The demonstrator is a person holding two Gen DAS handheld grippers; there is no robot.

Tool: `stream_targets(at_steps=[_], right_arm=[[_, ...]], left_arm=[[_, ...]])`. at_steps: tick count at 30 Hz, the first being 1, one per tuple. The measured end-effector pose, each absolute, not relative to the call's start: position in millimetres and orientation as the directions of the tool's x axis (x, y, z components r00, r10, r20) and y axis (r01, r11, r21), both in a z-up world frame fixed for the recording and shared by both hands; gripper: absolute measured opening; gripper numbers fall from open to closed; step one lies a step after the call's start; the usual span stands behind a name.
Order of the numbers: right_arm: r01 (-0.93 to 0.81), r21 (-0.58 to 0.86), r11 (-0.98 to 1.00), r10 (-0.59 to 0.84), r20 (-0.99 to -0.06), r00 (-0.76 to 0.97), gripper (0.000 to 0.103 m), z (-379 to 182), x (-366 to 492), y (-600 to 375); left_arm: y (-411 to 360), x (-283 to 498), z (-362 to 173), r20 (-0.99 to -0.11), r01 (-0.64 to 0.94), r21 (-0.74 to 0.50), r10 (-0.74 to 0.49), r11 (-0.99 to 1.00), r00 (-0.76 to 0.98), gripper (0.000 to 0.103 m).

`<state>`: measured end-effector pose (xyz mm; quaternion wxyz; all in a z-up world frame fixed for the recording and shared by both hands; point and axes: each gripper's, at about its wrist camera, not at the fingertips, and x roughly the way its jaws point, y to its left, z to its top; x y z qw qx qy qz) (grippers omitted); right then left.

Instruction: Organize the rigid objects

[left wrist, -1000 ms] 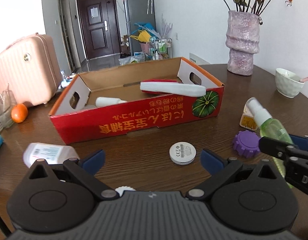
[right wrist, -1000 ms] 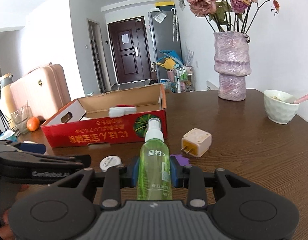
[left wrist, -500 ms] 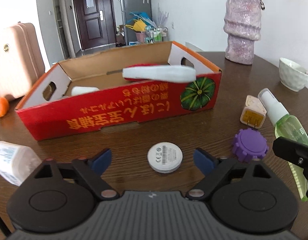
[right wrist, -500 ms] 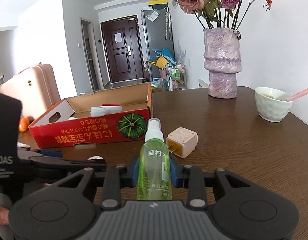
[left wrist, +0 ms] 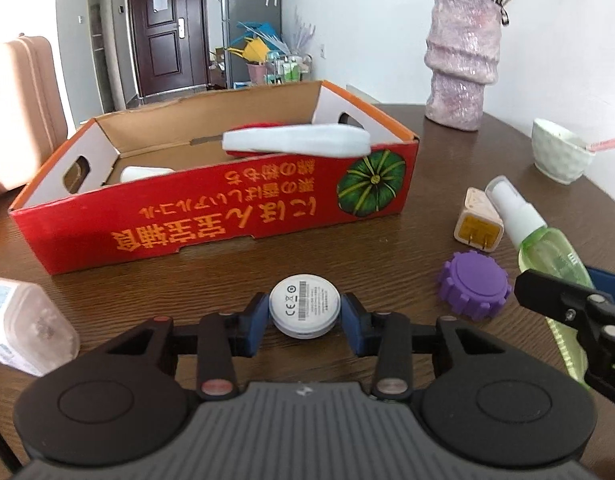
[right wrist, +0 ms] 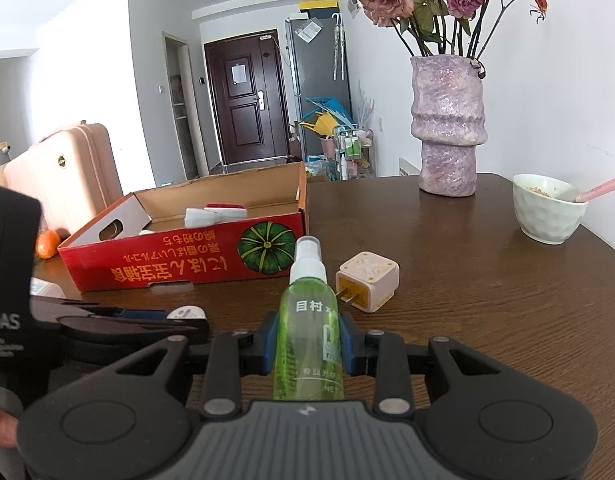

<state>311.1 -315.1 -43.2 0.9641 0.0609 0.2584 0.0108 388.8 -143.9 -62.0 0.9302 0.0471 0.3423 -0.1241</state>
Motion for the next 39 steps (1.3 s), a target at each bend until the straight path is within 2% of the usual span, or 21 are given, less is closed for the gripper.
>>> stream_targets(at_steps=[17,39], right_arm=[[-0.028,0.088,0.996,0.066,-0.462,0.884,0.030,-41,299,-298],[-0.103,0.140,0.985,0.153,-0.413,0.898,0.030,-28,280,-247]], left_arm=[[-104,343,-29,-0.548,0.192,-0.028,-0.176,0.981,0.818,0.040],[-53,305,-1,-0.470,0.121,-0.061,-0.135,0.991,0.872,0.040]])
